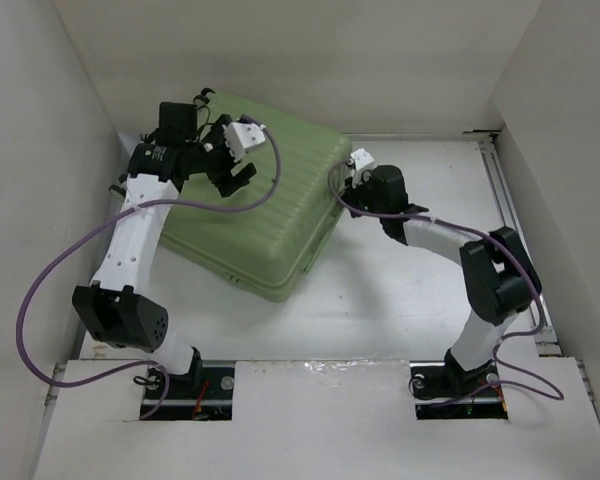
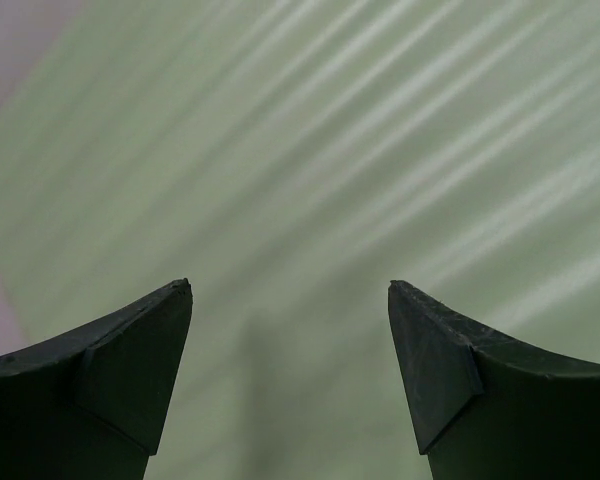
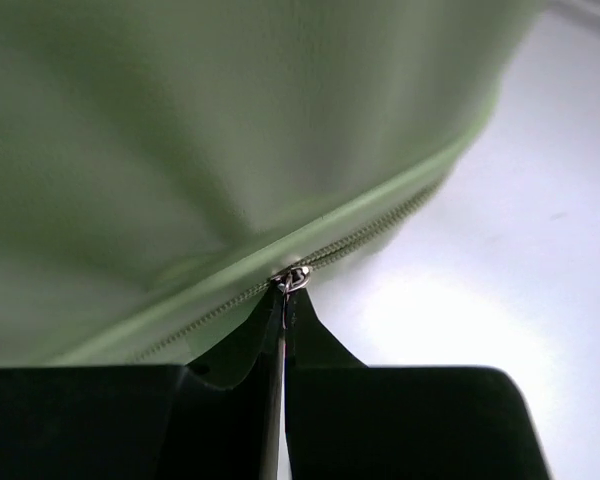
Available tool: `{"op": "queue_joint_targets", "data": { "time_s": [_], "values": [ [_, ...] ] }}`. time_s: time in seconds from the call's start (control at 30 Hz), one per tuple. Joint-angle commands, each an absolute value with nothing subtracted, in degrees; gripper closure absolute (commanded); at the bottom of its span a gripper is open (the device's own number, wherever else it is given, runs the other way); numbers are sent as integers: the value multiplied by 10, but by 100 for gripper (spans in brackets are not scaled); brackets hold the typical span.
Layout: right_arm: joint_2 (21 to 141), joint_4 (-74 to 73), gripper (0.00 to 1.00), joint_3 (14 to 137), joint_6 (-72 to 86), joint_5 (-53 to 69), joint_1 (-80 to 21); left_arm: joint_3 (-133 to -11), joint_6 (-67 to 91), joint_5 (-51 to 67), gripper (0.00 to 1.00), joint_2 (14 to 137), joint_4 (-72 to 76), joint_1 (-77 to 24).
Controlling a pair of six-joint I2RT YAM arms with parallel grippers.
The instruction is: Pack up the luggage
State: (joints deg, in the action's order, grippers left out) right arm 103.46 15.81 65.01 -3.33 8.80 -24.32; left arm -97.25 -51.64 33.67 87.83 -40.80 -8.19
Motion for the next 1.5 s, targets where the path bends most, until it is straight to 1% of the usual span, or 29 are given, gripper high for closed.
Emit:
{"op": "queue_joint_targets", "data": {
  "time_s": [0.0, 0.03, 0.1, 0.17, 0.2, 0.3, 0.37, 0.53, 0.57, 0.6, 0.67, 0.7, 0.73, 0.77, 0.8, 0.83, 0.9, 1.0, 1.07, 1.1, 1.17, 1.2, 1.23, 1.33, 1.43, 1.47],
  "values": [
    [956, 120, 100, 594, -15, 269, -315, -1008, -586, 365, 24, 875, -493, -133],
    [929, 100, 100, 583, -29, 269, -315, -1008, -592, 365, 24, 875, -504, -150],
    [909, 89, 100, 565, -41, 293, -315, -1008, -599, 337, 24, 863, -530, -216],
    [896, 70, 100, 558, -67, 310, -320, -1008, -573, 296, 29, 857, -530, -269],
    [896, 64, 100, 558, -74, 316, -320, -1008, -558, 288, 31, 857, -536, -319],
    [896, 64, 100, 552, -79, 347, -310, -999, -522, 288, 32, 848, -554, -396],
    [901, 64, 100, 552, -79, 359, -294, -960, -500, 288, 32, 839, -548, -425],
    [901, 64, 100, 552, -107, 383, -281, -850, -426, 305, 40, 808, -524, -503],
    [901, 64, 100, 552, -107, 383, -274, -799, -398, 298, 41, 801, -510, -517],
    [901, 64, 100, 552, -112, 392, -274, -770, -378, 285, 43, 791, -463, -529],
    [893, 64, 100, 552, -118, 392, -268, -718, -332, 230, 43, 769, -401, -539],
    [893, 64, 100, 552, -118, 392, -268, -675, -282, 206, 43, 769, -338, -539],
    [885, 64, 100, 547, -124, 392, -268, -657, -259, 177, 43, 761, -307, -539],
    [877, 64, 100, 547, -124, 384, -268, -639, -231, 100, 43, 761, -275, -539],
    [877, 64, 100, 541, -124, 384, -268, -615, -208, 65, 43, 761, -230, -544],
    [870, 70, 100, 541, -124, 379, -268, -608, -157, -3, 42, 761, -213, -544],
    [861, 83, 100, 523, -124, 372, -262, -598, -122, -59, 41, 777, -191, -553],
    [855, 111, 100, 511, -106, 365, -257, -589, -70, -149, 34, 801, -166, -560],
    [855, 126, 100, 505, -94, 365, -251, -583, -55, -177, 33, 806, -154, -560],
    [860, 126, 100, 505, -94, 365, -251, -583, -43, -207, 30, 811, -154, -565],
    [860, 134, 100, 500, -94, 365, -246, -583, -43, -218, 27, 822, -148, -574],
    [860, 141, 100, 500, -94, 365, -246, -583, -43, -225, 21, 830, -156, -583],
    [866, 142, 100, 500, -94, 365, -246, -583, -34, -252, 21, 856, -165, -589],
    [866, 142, 100, 500, -94, 365, -241, -583, -16, -281, 21, 907, -205, -589],
    [866, 142, 100, 500, -94, 370, -229, -558, -38, -281, 21, 907, -198, -589],
    [866, 142, 100, 500, -94, 376, -223, -542, -53, -259, 21, 907, -198, -589]
  ]
}}
